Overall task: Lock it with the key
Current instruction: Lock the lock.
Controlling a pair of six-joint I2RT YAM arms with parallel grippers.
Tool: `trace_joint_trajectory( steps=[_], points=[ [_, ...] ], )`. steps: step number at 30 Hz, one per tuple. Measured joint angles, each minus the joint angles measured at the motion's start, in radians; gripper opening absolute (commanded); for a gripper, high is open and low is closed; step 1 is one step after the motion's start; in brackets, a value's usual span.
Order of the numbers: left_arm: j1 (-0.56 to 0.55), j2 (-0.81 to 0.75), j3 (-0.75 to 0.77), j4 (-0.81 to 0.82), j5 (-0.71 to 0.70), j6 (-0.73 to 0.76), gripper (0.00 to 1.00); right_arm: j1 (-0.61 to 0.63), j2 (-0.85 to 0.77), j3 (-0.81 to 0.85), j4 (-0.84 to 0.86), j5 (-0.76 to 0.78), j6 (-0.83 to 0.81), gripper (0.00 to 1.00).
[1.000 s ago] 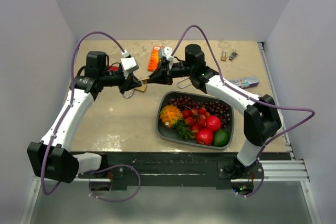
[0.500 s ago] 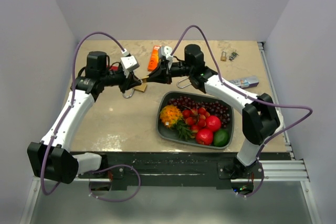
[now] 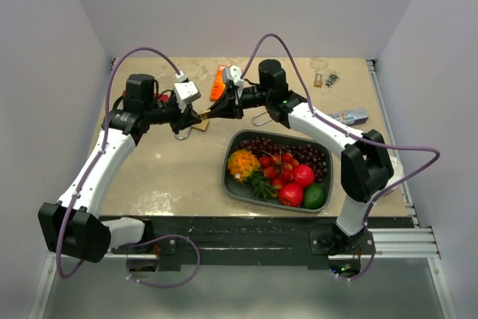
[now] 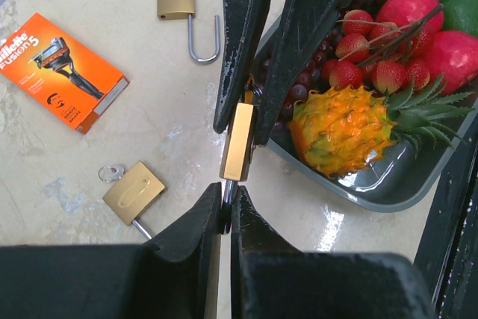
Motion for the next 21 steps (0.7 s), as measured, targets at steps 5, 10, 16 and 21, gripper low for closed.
trace_joint_trajectory(
  steps=[5, 10, 16, 21],
  points=[
    [-0.005, -0.013, 0.000, -0.022, -0.007, 0.019, 0.00, -0.001, 0.000, 0.006, -0.014, -0.018, -0.002, 0.09],
    [-0.003, -0.037, -0.024, -0.005, 0.067, 0.043, 0.00, -0.009, 0.000, 0.038, -0.084, -0.052, -0.007, 0.49],
    [0.057, -0.041, -0.028, 0.016, 0.190, 0.107, 0.00, -0.037, -0.016, 0.084, -0.305, -0.064, -0.133, 0.53],
    [0.070, -0.040, -0.028, -0.020, 0.204, 0.154, 0.00, -0.100, -0.039, 0.134, -0.546, -0.026, -0.279, 0.50]
  ],
)
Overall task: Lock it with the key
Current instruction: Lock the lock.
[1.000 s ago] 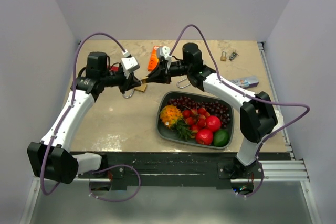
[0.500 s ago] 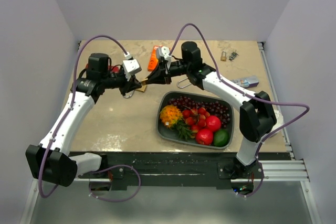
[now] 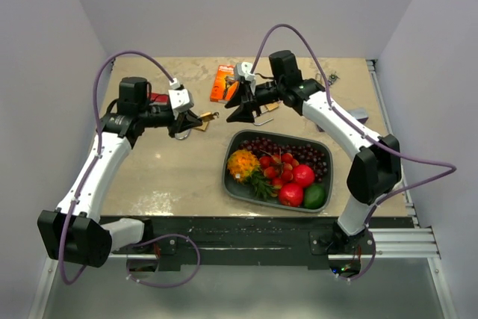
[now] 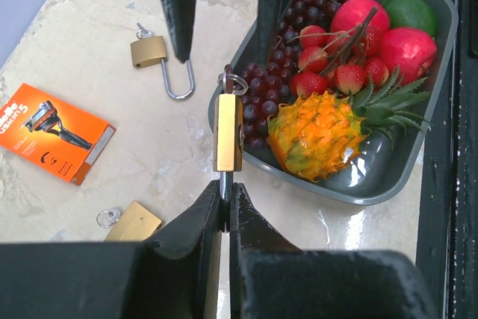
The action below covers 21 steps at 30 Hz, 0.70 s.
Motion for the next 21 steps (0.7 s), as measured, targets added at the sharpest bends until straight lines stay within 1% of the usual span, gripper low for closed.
trace_joint_trajectory(
  steps=[4, 9, 14, 21],
  points=[
    [0.000, 0.003, 0.000, -0.012, 0.003, 0.030, 0.00, 0.003, -0.036, 0.008, -0.094, 0.044, -0.047, 0.49],
    [-0.002, 0.022, 0.018, -0.049, 0.002, 0.060, 0.00, 0.012, -0.040, 0.045, -0.151, 0.085, -0.060, 0.50],
    [-0.028, 0.031, 0.020, -0.062, -0.010, 0.068, 0.00, 0.016, -0.040, 0.089, -0.135, 0.086, -0.047, 0.40],
    [-0.060, 0.035, 0.020, -0.056, -0.020, 0.066, 0.00, 0.043, -0.040, 0.089, -0.130, 0.087, -0.040, 0.34]
  ],
)
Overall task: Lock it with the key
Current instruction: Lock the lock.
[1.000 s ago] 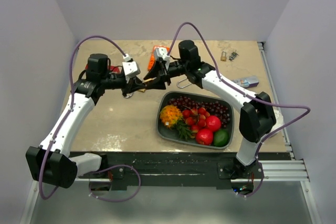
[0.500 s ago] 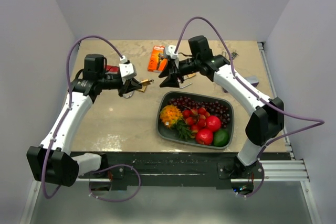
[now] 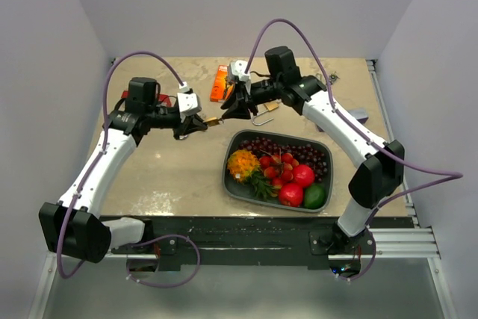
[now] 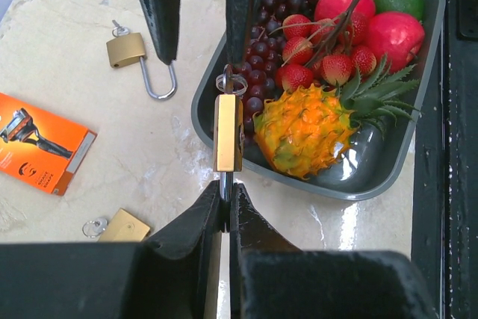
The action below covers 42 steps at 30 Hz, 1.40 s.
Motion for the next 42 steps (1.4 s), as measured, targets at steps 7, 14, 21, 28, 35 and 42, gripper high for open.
trace_joint_trajectory(
  steps=[7, 14, 21, 28, 35, 42],
  points=[
    [-0.008, 0.007, 0.000, 0.002, -0.005, -0.002, 0.00, 0.014, 0.000, 0.000, -0.007, 0.000, -0.008, 0.31],
    [-0.012, 0.012, 0.000, 0.010, -0.009, -0.003, 0.00, 0.025, 0.019, 0.000, -0.055, 0.011, -0.055, 0.27],
    [-0.013, 0.013, 0.000, 0.005, -0.020, -0.002, 0.00, 0.035, 0.028, 0.000, -0.086, 0.039, -0.092, 0.00],
    [-0.013, 0.018, -0.001, -0.006, -0.035, 0.002, 0.00, 0.032, 0.027, -0.002, -0.072, 0.052, -0.091, 0.00],
    [0.026, 0.018, -0.008, -0.014, -0.036, 0.038, 0.00, -0.031, 0.026, -0.003, -0.111, 0.052, -0.114, 0.00],
    [0.041, 0.018, -0.008, -0.025, -0.039, 0.055, 0.00, -0.113, 0.026, -0.011, -0.154, 0.052, -0.118, 0.00]
  ],
)
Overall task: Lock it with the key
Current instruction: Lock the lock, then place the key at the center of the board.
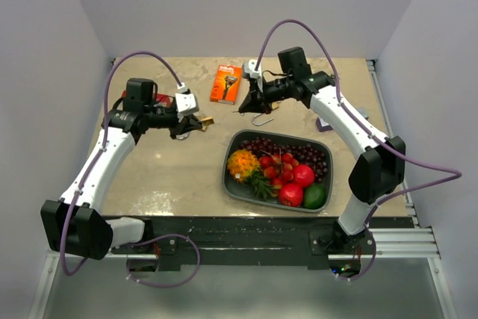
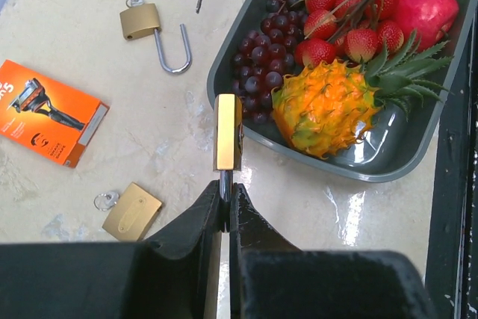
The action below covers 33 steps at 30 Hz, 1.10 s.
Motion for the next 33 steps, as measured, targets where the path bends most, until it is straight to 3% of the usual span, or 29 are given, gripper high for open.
trace_joint_trajectory(
  steps=[6, 14, 18, 23, 33],
  points=[
    [0.012, 0.000, -0.019, 0.039, -0.011, -0.047, 0.00, -0.107, 0.005, -0.060, 0.198, 0.055, 0.229, 0.00],
    [0.013, 0.005, -0.050, 0.179, -0.090, -0.229, 0.00, -0.341, 0.231, -0.007, 0.544, 0.465, 0.558, 0.00],
    [0.013, 0.010, -0.056, 0.218, -0.124, -0.277, 0.00, -0.396, 0.428, 0.119, 0.584, 0.634, 0.645, 0.00],
    [0.013, 0.025, -0.066, 0.231, -0.154, -0.295, 0.00, -0.409, 0.580, 0.227, 0.593, 0.732, 0.687, 0.00],
    [0.013, 0.049, -0.066, 0.233, -0.178, -0.295, 0.00, -0.403, 0.636, 0.240, 0.616, 0.814, 0.713, 0.00]
  ],
)
